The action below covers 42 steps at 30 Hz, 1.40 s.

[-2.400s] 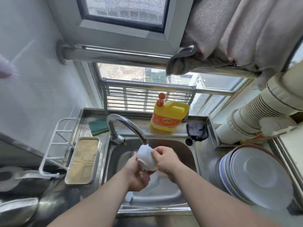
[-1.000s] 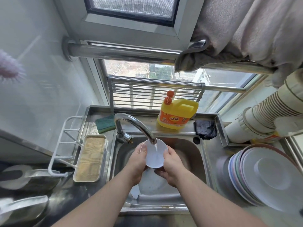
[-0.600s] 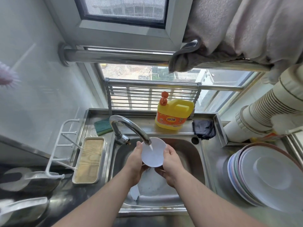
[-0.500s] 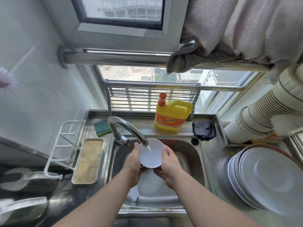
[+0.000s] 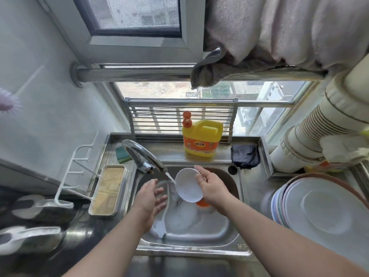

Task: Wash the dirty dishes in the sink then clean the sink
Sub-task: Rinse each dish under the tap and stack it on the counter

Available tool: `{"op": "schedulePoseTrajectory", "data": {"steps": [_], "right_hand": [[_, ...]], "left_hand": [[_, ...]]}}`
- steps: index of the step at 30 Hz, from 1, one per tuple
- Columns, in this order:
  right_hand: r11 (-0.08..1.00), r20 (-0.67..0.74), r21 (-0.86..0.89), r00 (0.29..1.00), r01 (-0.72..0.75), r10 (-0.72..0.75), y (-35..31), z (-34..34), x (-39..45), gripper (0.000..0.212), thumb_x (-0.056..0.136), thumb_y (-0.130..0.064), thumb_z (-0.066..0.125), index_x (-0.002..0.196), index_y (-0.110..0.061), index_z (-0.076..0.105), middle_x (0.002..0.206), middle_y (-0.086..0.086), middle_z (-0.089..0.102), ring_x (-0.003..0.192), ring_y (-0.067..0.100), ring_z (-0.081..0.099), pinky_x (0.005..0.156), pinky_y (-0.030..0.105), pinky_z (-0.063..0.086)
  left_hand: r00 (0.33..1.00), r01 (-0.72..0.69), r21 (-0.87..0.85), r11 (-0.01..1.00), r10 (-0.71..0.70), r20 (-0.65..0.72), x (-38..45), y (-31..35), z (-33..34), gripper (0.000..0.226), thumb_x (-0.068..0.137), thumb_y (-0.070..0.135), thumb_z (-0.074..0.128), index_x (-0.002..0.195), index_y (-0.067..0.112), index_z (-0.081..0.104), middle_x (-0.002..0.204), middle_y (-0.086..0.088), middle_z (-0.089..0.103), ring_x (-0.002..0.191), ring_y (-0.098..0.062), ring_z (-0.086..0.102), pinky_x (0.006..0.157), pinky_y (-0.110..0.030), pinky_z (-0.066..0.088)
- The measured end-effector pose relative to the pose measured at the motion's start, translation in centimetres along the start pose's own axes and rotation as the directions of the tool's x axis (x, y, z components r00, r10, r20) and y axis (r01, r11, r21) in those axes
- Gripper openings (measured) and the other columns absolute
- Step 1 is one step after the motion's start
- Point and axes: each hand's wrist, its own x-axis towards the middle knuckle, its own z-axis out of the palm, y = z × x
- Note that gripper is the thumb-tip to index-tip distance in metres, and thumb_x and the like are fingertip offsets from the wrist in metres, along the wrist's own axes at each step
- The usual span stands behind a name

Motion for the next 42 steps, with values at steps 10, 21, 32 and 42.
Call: {"op": "schedulePoseTrajectory", "data": {"steps": [10, 21, 32, 42], "right_hand": [[0.725, 0.194, -0.515, 0.887, 0.456, -0.42, 1.5, -1.2, -1.0, 0.055, 0.097, -0.022, 0.074, 0.148, -0.039, 0.058, 0.143, -0.001, 0.045, 0.124, 0.025, 0.045, 0.112, 0.039, 0.04], [0.976, -0.161, -0.035, 0.963, 0.213, -0.216, 3.2, -3.8, -1.7, 0.049, 0.099, -0.032, 0.072, 0.143, -0.043, 0.057, 0.13, -0.005, 0.056, 0.112, 0.024, 0.062, 0.099, 0.044, 0.056], [0.899, -0.526, 0.437, 0.819, 0.03, 0.228, 5.9, -16.9, -8.3, 0.034, 0.111, -0.037, 0.042, 0.094, -0.039, 0.072, 0.106, 0.005, 0.066, 0.091, 0.027, 0.067, 0.067, 0.044, 0.063], [0.909, -0.793, -0.229, 0.608, -0.348, 0.033, 12.6, -24.0, -14.8, 0.038, 0.109, -0.039, 0.032, 0.135, -0.027, 0.057, 0.109, 0.004, 0.07, 0.097, 0.036, 0.07, 0.086, 0.047, 0.055]], "left_hand": [[0.996, 0.068, 0.026, 0.997, -0.067, -0.056, -1.7, -2.7, -0.7, 0.032, 0.111, 0.044, 0.044, 0.133, 0.024, 0.058, 0.126, -0.014, 0.062, 0.111, -0.036, 0.066, 0.086, -0.046, 0.058], [0.999, -0.016, 0.277, 0.961, 0.028, -0.042, -1.2, -3.6, -0.1, 0.016, 0.1, 0.007, 0.068, 0.113, 0.015, 0.071, 0.093, -0.008, 0.071, 0.072, -0.02, 0.062, 0.066, -0.032, 0.056], [0.977, 0.098, 0.464, 0.881, -0.174, 0.124, -0.2, -6.7, 7.3, 0.017, 0.11, 0.02, 0.052, 0.116, 0.017, 0.068, 0.096, -0.012, 0.064, 0.072, -0.023, 0.059, 0.064, -0.032, 0.047], [0.9, -0.138, 0.539, 0.831, -0.122, 0.418, -2.7, -10.4, 19.7, 0.021, 0.104, 0.014, 0.053, 0.118, 0.018, 0.069, 0.083, -0.004, 0.064, 0.068, -0.018, 0.058, 0.059, -0.028, 0.047]]}}
